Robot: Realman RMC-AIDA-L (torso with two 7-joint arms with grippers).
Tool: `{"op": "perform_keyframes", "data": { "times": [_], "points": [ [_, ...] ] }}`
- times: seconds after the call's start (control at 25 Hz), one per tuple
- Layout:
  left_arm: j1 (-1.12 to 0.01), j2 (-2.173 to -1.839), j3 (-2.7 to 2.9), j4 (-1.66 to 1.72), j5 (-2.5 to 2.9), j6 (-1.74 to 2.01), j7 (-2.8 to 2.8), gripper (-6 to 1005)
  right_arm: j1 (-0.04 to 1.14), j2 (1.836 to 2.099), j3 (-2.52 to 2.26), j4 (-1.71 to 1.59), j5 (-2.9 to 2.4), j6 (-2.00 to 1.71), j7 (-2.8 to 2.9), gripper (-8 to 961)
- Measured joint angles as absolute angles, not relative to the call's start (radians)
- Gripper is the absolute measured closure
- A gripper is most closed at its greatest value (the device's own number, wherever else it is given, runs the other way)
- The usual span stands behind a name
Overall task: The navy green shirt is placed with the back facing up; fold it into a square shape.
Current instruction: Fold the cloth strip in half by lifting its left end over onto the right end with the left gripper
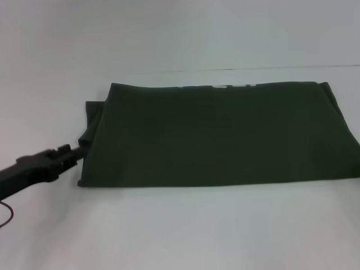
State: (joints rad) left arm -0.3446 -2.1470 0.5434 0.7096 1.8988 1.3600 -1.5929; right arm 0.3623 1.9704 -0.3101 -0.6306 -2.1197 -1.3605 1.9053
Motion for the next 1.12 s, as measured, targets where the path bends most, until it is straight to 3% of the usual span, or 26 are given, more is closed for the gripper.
{"op": "perform_keyframes", "data": {
  "times": [0.12,0.36,0.48,0.68,0.84,1.12],
  "points": [
    [-0.345,-2.149,0.503,0.703,1.865,1.427,-1.593,692,0.355,1.974,-0.267,-0.661,-2.118,-1.389,1.895,530],
    [-0.344,-2.155,0.479,0.695,1.837,1.516,-1.596,462,0.35,1.976,-0.179,-0.675,-2.08,-1.502,1.821,396],
    [-0.342,-2.155,0.476,0.695,1.835,1.547,-1.601,264,0.346,1.972,-0.163,-0.676,-2.066,-1.547,1.804,329],
    [-0.341,-2.155,0.475,0.695,1.831,1.592,-1.597,140,0.344,1.98,-0.158,-0.676,-2.016,-1.63,1.746,149],
    [-0.349,-2.152,0.489,0.695,1.84,1.641,-1.606,144,0.366,2.004,-0.169,-0.674,-1.992,-1.659,1.697,47],
    [-0.36,-2.141,0.553,0.702,1.911,1.67,-1.711,149,0.427,2.021,-0.228,-0.663,-1.998,-1.643,1.675,51]
  ]
}}
